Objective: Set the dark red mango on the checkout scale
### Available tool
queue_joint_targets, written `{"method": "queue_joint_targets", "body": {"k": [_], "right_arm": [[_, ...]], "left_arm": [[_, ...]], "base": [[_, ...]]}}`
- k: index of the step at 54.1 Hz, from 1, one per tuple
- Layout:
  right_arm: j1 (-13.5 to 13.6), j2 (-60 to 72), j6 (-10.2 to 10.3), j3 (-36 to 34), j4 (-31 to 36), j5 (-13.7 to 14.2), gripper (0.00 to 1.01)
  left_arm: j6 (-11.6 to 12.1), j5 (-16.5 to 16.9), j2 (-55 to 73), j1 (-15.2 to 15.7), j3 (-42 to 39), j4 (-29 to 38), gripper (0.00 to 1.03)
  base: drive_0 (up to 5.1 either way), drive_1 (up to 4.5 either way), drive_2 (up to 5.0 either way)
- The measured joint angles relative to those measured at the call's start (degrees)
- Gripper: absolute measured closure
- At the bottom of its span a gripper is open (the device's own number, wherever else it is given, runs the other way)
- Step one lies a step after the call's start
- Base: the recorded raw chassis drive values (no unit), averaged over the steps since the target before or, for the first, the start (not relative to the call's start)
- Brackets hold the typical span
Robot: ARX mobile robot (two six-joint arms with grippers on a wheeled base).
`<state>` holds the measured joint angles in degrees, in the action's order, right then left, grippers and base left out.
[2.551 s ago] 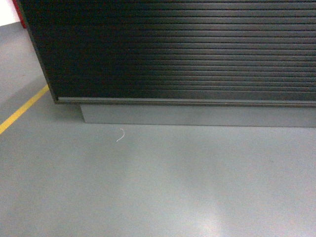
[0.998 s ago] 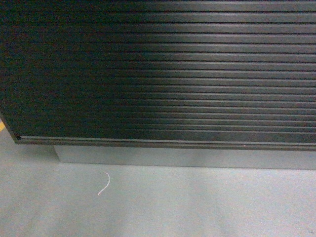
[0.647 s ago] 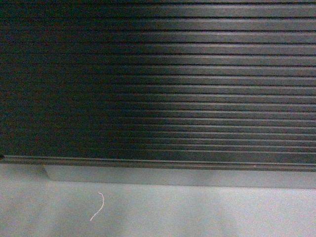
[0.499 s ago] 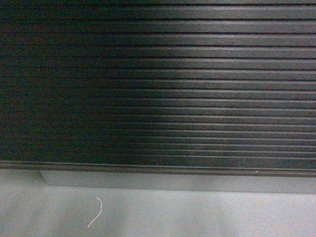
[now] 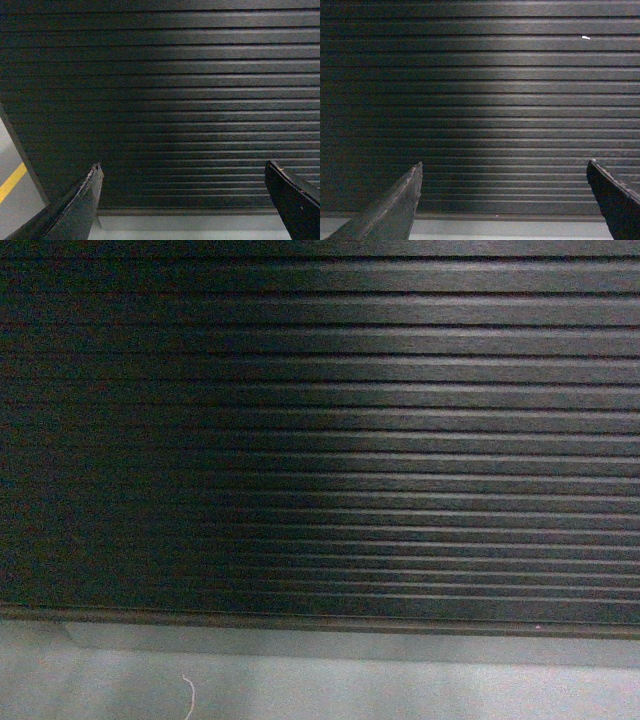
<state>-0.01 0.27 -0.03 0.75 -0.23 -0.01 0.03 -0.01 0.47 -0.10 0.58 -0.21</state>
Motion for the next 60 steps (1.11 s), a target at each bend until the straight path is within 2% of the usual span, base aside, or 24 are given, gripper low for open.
{"method": "queue_joint_targets", "body": {"k": [49, 60], "right_arm": [[0.00, 0.00, 0.00, 0.00, 0.00, 0.00, 0.03], [0.00, 0.00, 0.00, 0.00, 0.00, 0.00, 0.03]], "left_arm": [[0.00, 0.00, 0.00, 0.00, 0.00, 0.02, 0.05], [0.00, 0.00, 0.00, 0.00, 0.00, 0.00, 0.05]], "base": [[0.1, 2.49, -2.4], [0.0, 0.00, 0.0]]}}
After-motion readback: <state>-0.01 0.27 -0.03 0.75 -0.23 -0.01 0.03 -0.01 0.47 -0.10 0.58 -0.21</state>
